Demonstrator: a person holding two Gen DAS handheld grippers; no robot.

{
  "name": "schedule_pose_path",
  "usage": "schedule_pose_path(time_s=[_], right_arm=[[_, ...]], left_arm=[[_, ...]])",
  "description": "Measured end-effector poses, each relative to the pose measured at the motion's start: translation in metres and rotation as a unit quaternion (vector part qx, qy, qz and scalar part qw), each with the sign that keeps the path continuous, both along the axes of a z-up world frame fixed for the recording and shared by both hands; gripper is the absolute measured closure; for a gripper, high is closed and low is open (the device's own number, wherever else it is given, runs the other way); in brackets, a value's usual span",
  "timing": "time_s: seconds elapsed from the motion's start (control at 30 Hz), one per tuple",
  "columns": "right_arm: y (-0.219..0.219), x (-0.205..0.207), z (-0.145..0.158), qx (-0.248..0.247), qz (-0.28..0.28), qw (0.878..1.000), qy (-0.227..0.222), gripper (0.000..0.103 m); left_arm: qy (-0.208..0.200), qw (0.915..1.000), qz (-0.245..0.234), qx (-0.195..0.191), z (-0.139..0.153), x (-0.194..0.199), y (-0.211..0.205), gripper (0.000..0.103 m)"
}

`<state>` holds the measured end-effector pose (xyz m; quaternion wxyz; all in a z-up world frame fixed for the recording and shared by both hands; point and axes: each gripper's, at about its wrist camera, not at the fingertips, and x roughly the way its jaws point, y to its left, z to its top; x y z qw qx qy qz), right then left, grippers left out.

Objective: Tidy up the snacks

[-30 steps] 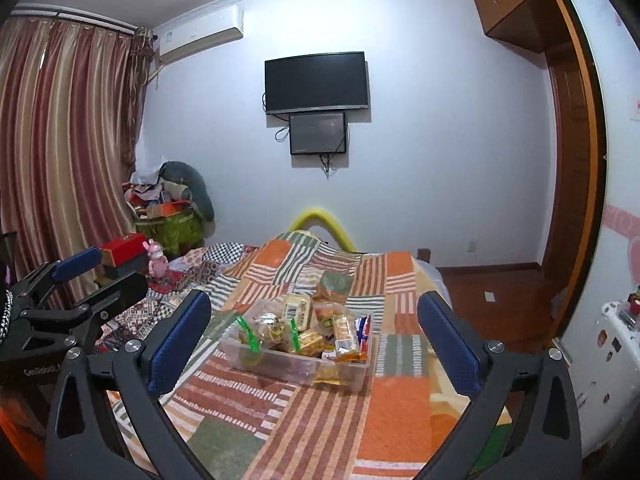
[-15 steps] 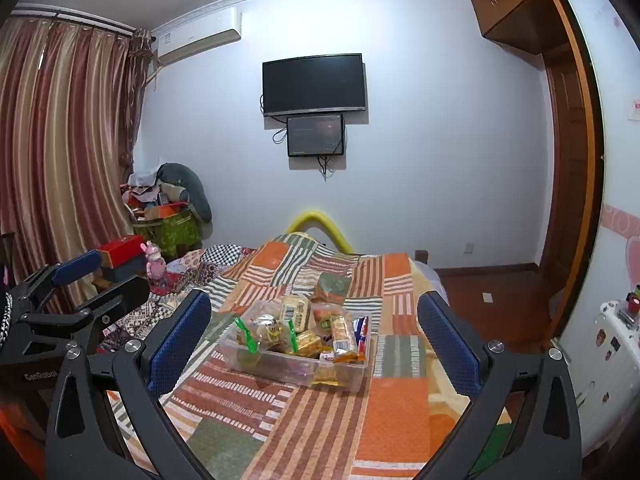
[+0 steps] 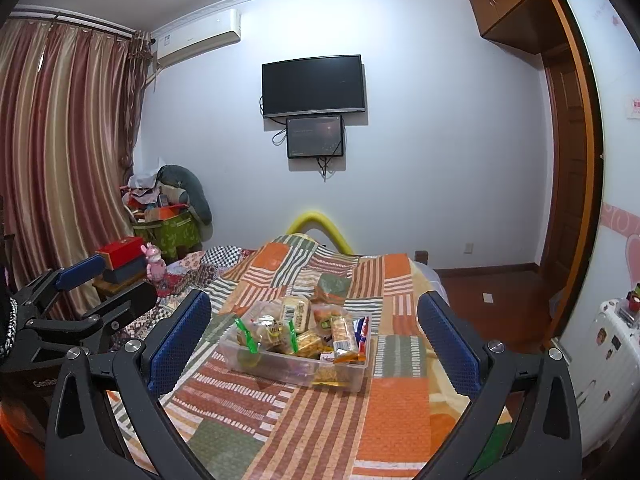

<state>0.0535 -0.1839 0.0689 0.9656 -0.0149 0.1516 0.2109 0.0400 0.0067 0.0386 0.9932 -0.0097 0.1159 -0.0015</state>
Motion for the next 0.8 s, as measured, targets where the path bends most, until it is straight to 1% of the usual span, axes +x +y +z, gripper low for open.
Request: schedule_pose_path(time_s=[0.23, 0.4, 0.8], right_arm=[[-0.0004, -0.0010, 0.0020, -0.001, -0.002, 1.000, -0.003, 0.000], [-0.0013, -0.0003, 0.0031, -0.001, -0.001, 1.000, -0.001, 0.000], [-0.0025, 0.0024, 0.0031, 0.002, -0.002, 1.000, 0.002, 0.000]], left_arm=[[-0.003, 1.0000, -0.002, -0.005, -0.0006, 0.0016, -0.0004, 0.000], [0.004, 0.9999, -0.010, -0.007, -0.0012, 0.0045, -0.0016, 0.000], [0.013, 0.9998, -0.010, -0.013, -0.0036, 0.0089, 0.0014, 0.000]])
